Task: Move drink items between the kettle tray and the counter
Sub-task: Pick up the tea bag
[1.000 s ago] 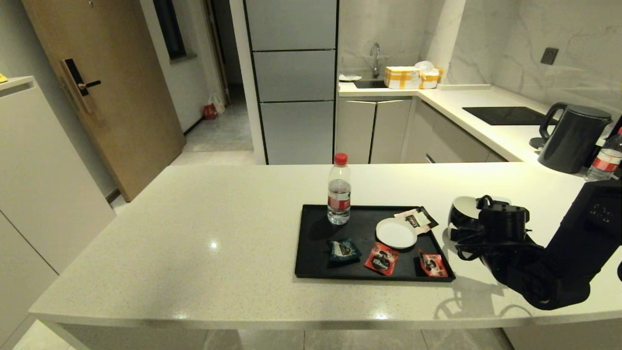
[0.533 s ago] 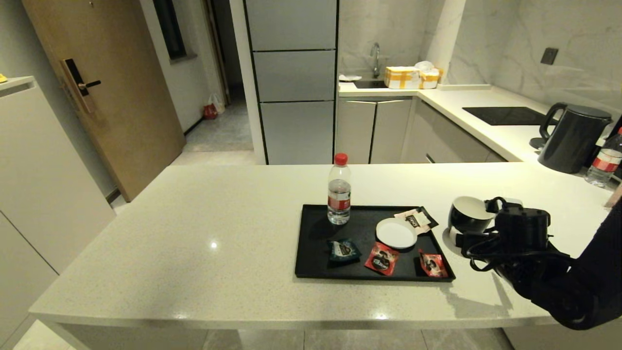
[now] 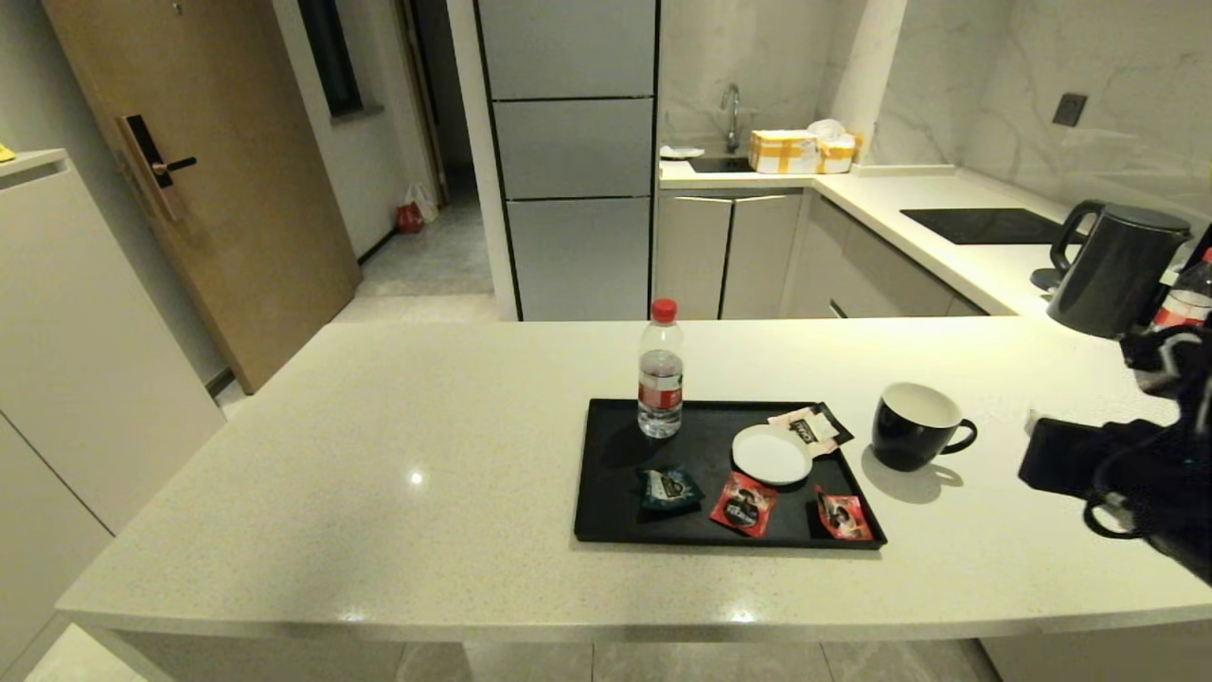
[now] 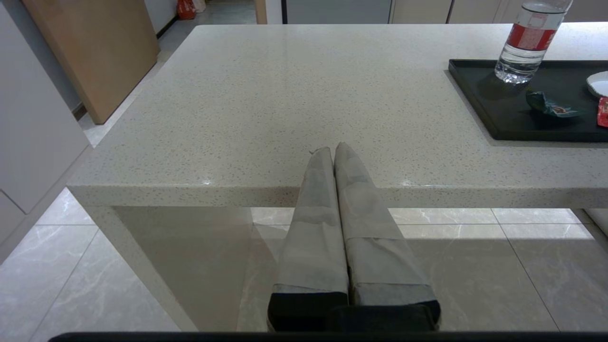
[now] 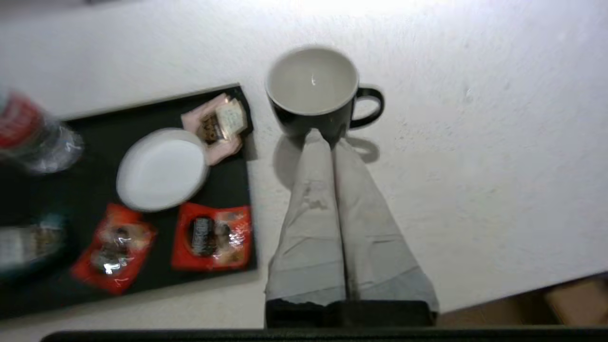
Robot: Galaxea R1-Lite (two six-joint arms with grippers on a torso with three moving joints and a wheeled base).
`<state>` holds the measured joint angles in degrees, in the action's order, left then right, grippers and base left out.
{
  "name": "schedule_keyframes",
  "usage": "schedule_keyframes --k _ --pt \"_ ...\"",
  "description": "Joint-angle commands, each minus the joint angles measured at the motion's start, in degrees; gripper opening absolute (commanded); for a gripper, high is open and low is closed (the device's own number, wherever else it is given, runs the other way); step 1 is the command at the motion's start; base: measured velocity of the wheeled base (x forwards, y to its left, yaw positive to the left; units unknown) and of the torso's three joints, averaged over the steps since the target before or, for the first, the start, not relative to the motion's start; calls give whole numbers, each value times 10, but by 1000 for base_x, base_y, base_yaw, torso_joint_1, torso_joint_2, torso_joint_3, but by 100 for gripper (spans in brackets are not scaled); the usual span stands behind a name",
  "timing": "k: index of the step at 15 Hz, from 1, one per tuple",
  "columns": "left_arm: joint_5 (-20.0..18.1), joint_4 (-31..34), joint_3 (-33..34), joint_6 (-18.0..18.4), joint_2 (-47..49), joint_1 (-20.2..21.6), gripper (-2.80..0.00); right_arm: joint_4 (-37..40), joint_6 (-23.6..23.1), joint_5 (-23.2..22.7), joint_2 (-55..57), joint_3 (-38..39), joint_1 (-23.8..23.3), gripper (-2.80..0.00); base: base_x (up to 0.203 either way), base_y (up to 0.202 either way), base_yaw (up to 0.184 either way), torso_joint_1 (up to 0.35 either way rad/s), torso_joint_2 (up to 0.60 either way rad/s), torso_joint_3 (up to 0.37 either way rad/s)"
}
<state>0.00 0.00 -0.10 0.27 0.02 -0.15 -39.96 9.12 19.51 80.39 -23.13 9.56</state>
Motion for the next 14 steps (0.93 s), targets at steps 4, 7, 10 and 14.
schedule_keyframes --k 4,7,10,14 --pt "0 0 0 0 0 0 -280 398 -1 -78 -440 -76 0 -280 0 0 0 0 0 0" --pt "0 0 0 0 0 0 -280 565 -4 -93 -606 -100 -5 -280 0 0 0 0 0 0" --pt "0 0 0 0 0 0 -280 647 -4 17 -641 -110 -12 -280 0 0 0 0 0 0" --pt "0 0 0 0 0 0 -280 674 -22 -22 -652 -105 -99 -280 0 0 0 0 0 0"
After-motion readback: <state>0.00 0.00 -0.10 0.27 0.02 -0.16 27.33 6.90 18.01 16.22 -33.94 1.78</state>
